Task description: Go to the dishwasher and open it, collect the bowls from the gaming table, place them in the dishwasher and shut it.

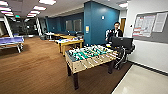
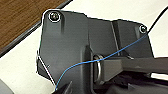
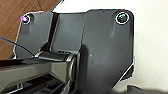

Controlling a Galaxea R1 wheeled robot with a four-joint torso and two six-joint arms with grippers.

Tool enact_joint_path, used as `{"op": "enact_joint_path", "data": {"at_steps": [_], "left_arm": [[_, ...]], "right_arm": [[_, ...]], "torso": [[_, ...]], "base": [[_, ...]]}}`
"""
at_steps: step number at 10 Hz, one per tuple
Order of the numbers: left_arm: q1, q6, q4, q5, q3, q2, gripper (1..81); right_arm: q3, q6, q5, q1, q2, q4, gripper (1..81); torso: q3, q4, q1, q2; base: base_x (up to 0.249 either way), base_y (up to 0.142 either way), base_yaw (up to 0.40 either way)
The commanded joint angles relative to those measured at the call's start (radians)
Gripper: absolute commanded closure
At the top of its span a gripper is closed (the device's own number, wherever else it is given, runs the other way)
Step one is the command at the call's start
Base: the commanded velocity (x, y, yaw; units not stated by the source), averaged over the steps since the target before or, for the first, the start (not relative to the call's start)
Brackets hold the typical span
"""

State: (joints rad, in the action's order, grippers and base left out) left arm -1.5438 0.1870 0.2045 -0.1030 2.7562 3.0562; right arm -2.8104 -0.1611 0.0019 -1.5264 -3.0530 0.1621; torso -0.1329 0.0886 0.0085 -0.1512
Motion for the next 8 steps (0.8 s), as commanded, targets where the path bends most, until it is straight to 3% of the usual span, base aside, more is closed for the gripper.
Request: {"op": "enact_joint_path", "data": {"at_steps": [1,8], "left_arm": [[0.046,-0.003,0.0,0.048,-0.001,0.004,1.0],[0.043,-0.003,0.0,0.048,-0.001,0.006,1.0]], "right_arm": [[-0.003,0.002,-0.053,0.054,-0.002,0.011,1.0],[-0.003,0.002,-0.054,0.054,-0.005,0.011,1.0]], "torso": [[0.0,0.0,0.0,0.0],[0.0,0.0,-0.001,0.0]], "base": [[0.0,0.0,0.354],[0.0,0.0,0.354]]}}
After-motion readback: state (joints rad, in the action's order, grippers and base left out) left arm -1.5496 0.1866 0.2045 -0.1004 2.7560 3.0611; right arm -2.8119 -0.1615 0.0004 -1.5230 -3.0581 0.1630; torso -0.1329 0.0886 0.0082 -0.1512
